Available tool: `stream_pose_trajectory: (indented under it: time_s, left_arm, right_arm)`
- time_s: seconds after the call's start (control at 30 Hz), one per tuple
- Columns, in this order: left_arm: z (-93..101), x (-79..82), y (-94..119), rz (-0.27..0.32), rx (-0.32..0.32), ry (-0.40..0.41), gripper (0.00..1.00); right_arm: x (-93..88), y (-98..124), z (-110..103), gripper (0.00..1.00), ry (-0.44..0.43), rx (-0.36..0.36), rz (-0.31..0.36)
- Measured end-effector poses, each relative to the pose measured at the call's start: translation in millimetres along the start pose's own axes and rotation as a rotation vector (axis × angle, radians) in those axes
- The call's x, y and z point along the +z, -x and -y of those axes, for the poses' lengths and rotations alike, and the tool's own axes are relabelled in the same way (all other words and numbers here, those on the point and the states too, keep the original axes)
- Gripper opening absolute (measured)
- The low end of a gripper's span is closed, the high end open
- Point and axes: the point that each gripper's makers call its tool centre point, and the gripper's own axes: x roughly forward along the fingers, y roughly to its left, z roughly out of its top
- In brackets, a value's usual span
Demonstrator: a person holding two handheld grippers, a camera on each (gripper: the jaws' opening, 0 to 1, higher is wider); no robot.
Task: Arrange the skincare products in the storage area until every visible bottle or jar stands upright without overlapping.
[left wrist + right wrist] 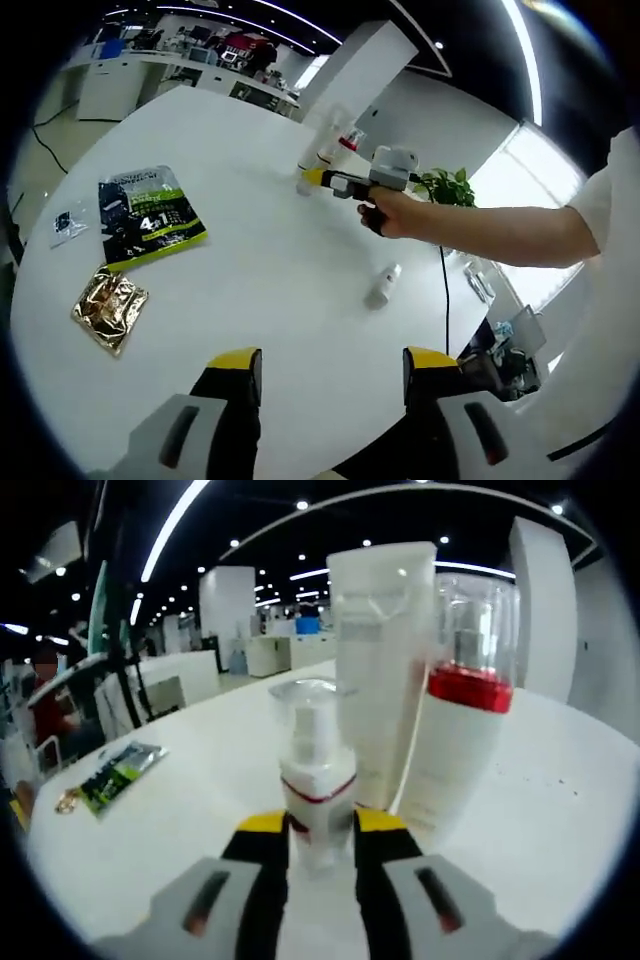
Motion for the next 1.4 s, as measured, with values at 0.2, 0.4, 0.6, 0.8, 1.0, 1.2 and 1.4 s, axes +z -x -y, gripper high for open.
stream_pose_trajectory:
  time_s: [0.2,0.4,0.6,0.8,1.0,1.2,1.4]
  left_arm:
    - [9.9,1.4,-3.5,0.001,-0.039,-0.011,0.59]
    - [6.7,-6.9,-7.0,-0.012,-0.024,0.021,0.58]
    - [18.4,-9.4,-9.1,-0.034,-0.065,-0.007,0.58]
    - [8.7,-14.2,-12.4,-0.031,-0.038,0.030,0.57]
    - [18.5,-9.7,-10.8,-0.025,-0.071,0.043,0.57]
    - [11.3,-5.3,-16.7,-0.015,-0.070,0.054,0.53]
    - [19.8,-2.0,-16.6,-0.017,-0.091,0.049,0.53]
  right_arm:
    - [-7.2,17.9,0.8,0.26,-0.030,-0.008,-0.033]
    - [-5.1,21.8,-2.0,0.24,-0.067,-0.006,-0.009]
    - [5.2,25.0,2.0,0.21,-0.126,-0.030,0.015]
    - [1.7,15.4,3.8,0.18,-0.145,-0.026,0.027]
    - [1.6,16.1,10.7,0.15,-0.127,-0.047,0.008]
    - [1.1,15.0,16.9,0.15,-0.108,-0.042,0.007]
    - [1.8,28.6,17.6,0.17,-0.140,-0.056,-0.008]
